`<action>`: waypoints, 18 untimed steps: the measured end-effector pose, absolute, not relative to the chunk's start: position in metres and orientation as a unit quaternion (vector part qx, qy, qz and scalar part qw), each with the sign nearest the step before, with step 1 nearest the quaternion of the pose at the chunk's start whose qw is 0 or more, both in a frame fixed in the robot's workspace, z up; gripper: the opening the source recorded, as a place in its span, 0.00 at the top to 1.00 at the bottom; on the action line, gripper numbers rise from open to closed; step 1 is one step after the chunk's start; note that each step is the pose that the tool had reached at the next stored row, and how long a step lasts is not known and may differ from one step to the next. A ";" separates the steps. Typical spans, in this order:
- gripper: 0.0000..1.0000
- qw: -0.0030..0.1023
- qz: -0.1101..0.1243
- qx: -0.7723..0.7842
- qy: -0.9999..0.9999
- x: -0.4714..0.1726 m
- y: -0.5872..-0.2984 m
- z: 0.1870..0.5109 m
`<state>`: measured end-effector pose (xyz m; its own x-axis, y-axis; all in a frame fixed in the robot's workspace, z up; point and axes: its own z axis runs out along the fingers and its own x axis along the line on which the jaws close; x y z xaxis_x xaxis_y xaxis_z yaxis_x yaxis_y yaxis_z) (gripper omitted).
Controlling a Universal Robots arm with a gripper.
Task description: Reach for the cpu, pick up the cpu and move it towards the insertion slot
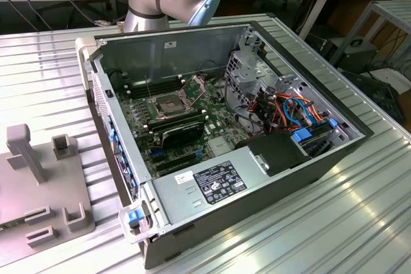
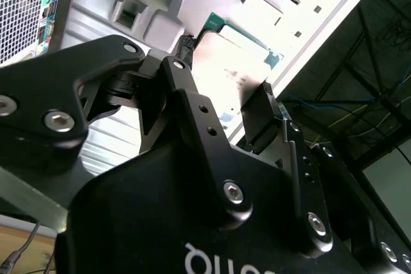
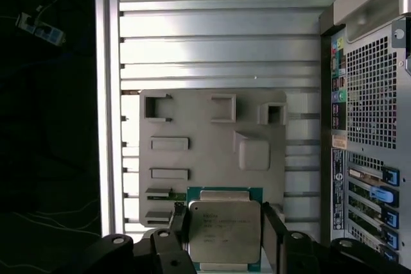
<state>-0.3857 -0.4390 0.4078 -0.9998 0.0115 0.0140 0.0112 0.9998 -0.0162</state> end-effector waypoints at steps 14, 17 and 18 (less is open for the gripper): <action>0.45 0.007 0.008 -0.006 -1.000 -0.363 -0.439 0.408; 0.45 0.007 0.008 -0.006 -1.000 -0.357 -0.439 0.408; 0.45 0.007 0.008 -0.006 -1.000 -0.355 -0.439 0.408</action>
<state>-0.3552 -0.4390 0.4078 -0.9998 0.0115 0.0140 0.0113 0.9998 -0.0162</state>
